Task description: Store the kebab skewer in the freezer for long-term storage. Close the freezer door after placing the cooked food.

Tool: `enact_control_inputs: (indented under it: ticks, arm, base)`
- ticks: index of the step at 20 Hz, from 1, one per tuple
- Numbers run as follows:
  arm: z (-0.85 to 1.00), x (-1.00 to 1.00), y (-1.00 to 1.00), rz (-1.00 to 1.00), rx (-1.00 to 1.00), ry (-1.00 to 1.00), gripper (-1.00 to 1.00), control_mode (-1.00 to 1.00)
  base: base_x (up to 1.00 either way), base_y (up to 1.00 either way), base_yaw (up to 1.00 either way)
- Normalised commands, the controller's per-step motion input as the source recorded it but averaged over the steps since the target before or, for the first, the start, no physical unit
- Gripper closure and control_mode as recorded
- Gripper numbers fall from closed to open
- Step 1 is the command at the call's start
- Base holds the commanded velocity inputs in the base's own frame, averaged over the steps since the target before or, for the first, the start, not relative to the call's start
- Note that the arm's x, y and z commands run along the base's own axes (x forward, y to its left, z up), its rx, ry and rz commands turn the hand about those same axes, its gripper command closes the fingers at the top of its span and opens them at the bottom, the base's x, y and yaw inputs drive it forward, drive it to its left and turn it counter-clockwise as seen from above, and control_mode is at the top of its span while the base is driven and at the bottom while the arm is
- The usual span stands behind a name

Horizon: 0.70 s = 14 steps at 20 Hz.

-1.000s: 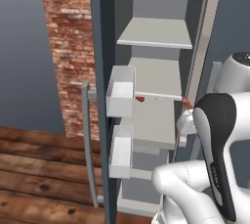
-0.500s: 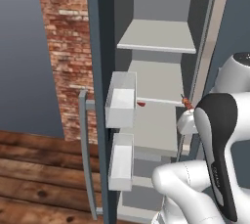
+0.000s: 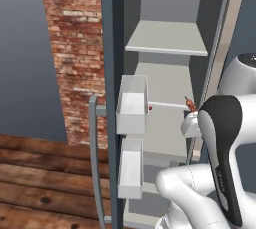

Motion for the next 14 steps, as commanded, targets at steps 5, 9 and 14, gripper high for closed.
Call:
enact_control_inputs:
  ticks: [5,9,14]
  arm:
    - [0.00,0.00,0.00,0.00,0.00,0.00,1.00,1.00]
    - [0.00,0.00,0.00,0.00,0.00,0.00,1.00,1.00]
    - [0.00,0.00,0.00,0.00,0.00,0.00,1.00,1.00]
  base:
    - [0.00,0.00,0.00]
    - [0.00,0.00,0.00]
    - [0.00,0.00,0.00]
